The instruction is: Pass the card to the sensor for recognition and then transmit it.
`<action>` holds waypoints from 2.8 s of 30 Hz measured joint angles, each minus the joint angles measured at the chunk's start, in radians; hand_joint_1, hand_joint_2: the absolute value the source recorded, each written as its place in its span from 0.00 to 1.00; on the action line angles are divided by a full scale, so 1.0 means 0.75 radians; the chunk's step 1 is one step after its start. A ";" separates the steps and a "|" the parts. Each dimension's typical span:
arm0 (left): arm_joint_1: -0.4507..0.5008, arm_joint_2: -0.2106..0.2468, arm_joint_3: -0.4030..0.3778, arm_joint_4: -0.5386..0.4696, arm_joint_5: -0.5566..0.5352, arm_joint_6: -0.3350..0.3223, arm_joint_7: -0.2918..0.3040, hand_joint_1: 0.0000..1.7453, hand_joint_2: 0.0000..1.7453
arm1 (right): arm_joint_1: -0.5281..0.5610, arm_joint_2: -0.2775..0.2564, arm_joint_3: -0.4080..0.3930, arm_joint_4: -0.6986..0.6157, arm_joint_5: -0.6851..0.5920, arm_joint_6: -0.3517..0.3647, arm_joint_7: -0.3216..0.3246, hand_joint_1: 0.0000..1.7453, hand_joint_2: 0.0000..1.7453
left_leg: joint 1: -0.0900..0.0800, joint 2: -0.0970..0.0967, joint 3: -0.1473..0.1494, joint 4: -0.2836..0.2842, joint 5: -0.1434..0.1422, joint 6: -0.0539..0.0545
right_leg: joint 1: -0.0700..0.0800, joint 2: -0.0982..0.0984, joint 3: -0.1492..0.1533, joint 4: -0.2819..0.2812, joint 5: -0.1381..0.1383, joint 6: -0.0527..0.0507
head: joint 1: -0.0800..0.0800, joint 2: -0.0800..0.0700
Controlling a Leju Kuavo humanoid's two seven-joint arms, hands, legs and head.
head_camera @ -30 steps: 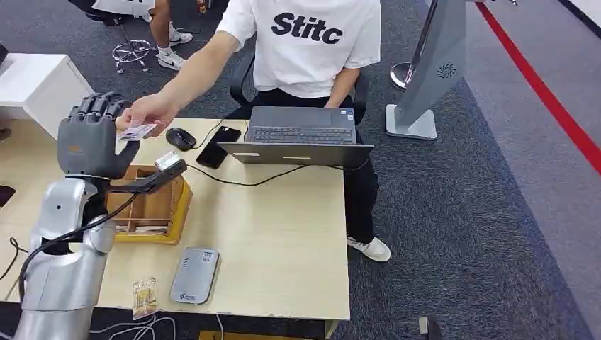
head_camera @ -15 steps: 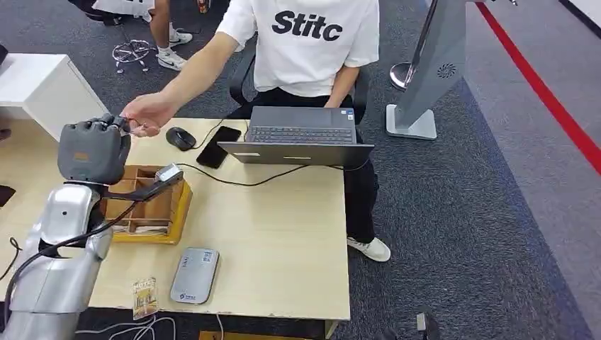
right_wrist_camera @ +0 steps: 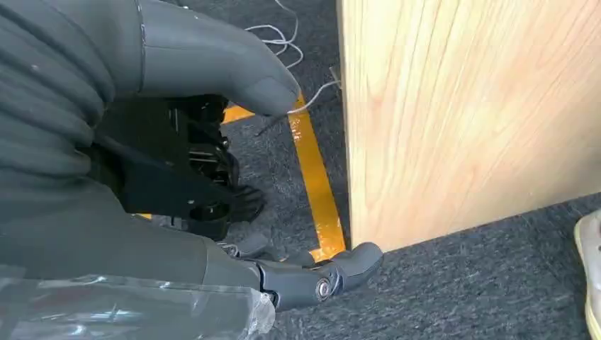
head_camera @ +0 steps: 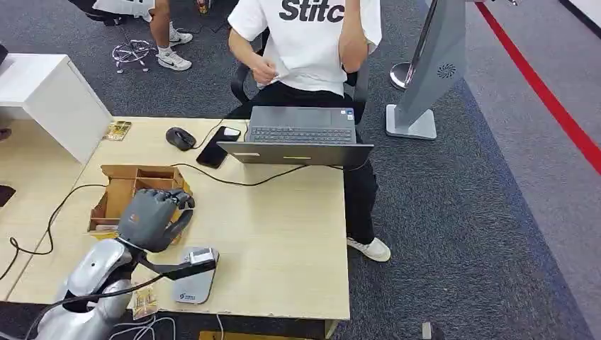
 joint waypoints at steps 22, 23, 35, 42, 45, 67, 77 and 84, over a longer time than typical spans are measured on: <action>0.175 0.261 -0.099 -0.050 0.128 -0.149 0.039 1.00 1.00 | 0.013 -0.016 -0.011 0.000 0.008 -0.002 0.000 0.00 1.00 | 0.000 0.000 0.000 0.000 0.000 0.000 | 0.000 -0.001 0.000 0.000 0.000 0.000 | 0.000 0.000; 0.176 0.265 -0.100 -0.050 0.127 -0.148 0.040 1.00 1.00 | 0.013 -0.016 -0.011 0.000 0.009 -0.002 0.000 0.00 1.00 | 0.000 0.000 0.000 0.000 0.000 0.000 | 0.000 -0.001 0.001 0.000 0.000 0.000 | 0.000 0.000; 0.178 0.284 -0.111 -0.032 0.094 -0.167 0.071 1.00 1.00 | 0.009 -0.016 -0.011 0.000 0.021 -0.001 0.012 0.00 1.00 | 0.000 0.000 0.000 0.000 0.000 0.000 | 0.000 -0.001 0.001 0.000 0.000 0.000 | 0.000 0.000; 0.180 0.313 -0.137 0.011 0.079 -0.189 0.094 1.00 1.00 | 0.002 -0.015 -0.010 0.000 0.030 0.000 0.014 0.00 1.00 | 0.000 -0.001 0.000 0.000 0.000 0.000 | 0.000 -0.001 0.001 0.000 0.000 0.000 | 0.000 0.000; 0.180 0.327 -0.140 0.021 0.079 -0.190 0.095 1.00 1.00 | -0.001 -0.015 -0.009 0.000 0.032 0.002 0.014 0.00 1.00 | 0.000 -0.001 0.000 0.000 0.000 0.000 | 0.000 -0.001 0.001 0.000 0.000 0.000 | 0.000 0.000; 0.017 0.050 -0.052 -0.058 -0.223 0.180 0.165 1.00 1.00 | -0.003 0.007 -0.004 0.000 0.034 0.002 0.010 0.00 1.00 | 0.000 -0.001 0.000 0.000 0.001 0.000 | 0.000 -0.002 0.001 0.000 0.001 0.000 | 0.000 0.000; -0.116 -0.026 0.116 -0.043 -0.309 0.197 0.187 1.00 1.00 | -0.011 0.019 0.026 -0.001 0.056 0.000 0.021 0.00 1.00 | 0.001 -0.001 0.000 0.000 0.001 -0.001 | 0.000 -0.002 0.001 0.001 0.001 0.000 | 0.000 0.000; -0.165 -0.045 0.203 -0.009 -0.322 0.197 0.187 1.00 1.00 | -0.018 0.026 0.038 -0.001 0.057 0.001 0.024 0.00 1.00 | 0.001 -0.001 0.000 0.000 0.001 -0.001 | 0.000 -0.001 0.001 0.001 0.001 0.000 | 0.000 0.000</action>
